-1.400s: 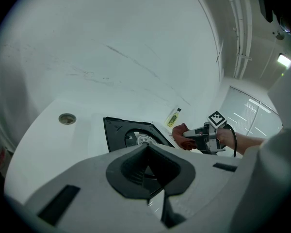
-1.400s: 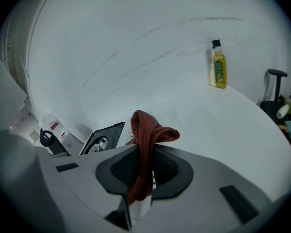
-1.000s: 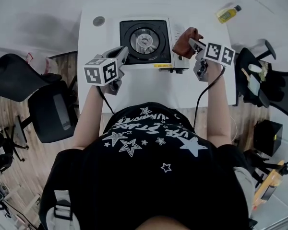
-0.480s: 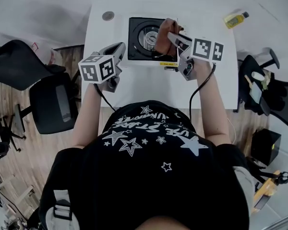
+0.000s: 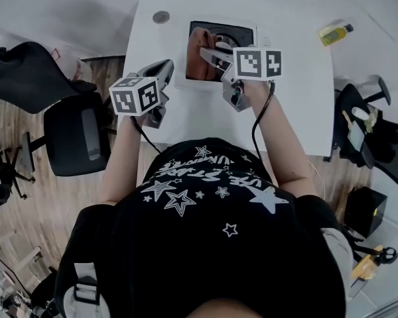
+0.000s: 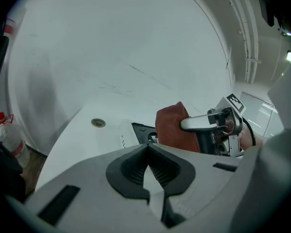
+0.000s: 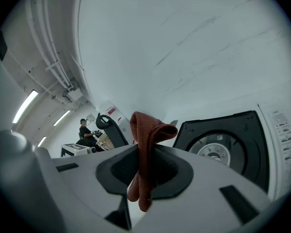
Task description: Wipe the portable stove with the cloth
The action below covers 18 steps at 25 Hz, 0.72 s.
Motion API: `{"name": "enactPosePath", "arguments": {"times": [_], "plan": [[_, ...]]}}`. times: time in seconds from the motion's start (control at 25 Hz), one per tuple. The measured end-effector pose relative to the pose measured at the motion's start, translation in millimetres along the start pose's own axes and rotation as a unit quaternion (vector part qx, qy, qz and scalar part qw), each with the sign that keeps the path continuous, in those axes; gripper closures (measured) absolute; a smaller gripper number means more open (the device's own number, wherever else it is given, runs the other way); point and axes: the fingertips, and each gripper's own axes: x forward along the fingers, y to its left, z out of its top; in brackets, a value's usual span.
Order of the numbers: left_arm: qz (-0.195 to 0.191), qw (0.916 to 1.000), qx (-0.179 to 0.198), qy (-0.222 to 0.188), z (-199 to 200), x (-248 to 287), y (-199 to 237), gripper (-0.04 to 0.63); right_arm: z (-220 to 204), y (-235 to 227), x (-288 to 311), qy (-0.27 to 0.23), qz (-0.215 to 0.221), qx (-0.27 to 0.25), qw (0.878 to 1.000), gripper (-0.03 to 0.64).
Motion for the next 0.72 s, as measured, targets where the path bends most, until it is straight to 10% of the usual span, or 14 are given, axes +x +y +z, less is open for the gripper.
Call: {"name": "enactPosePath", "arguments": {"times": [0.72], "plan": [[0.011, 0.9997, -0.003, 0.022, -18, -8, 8, 0.588, -51, -8, 44, 0.064, -0.008, 0.02, 0.998, 0.555]]}}
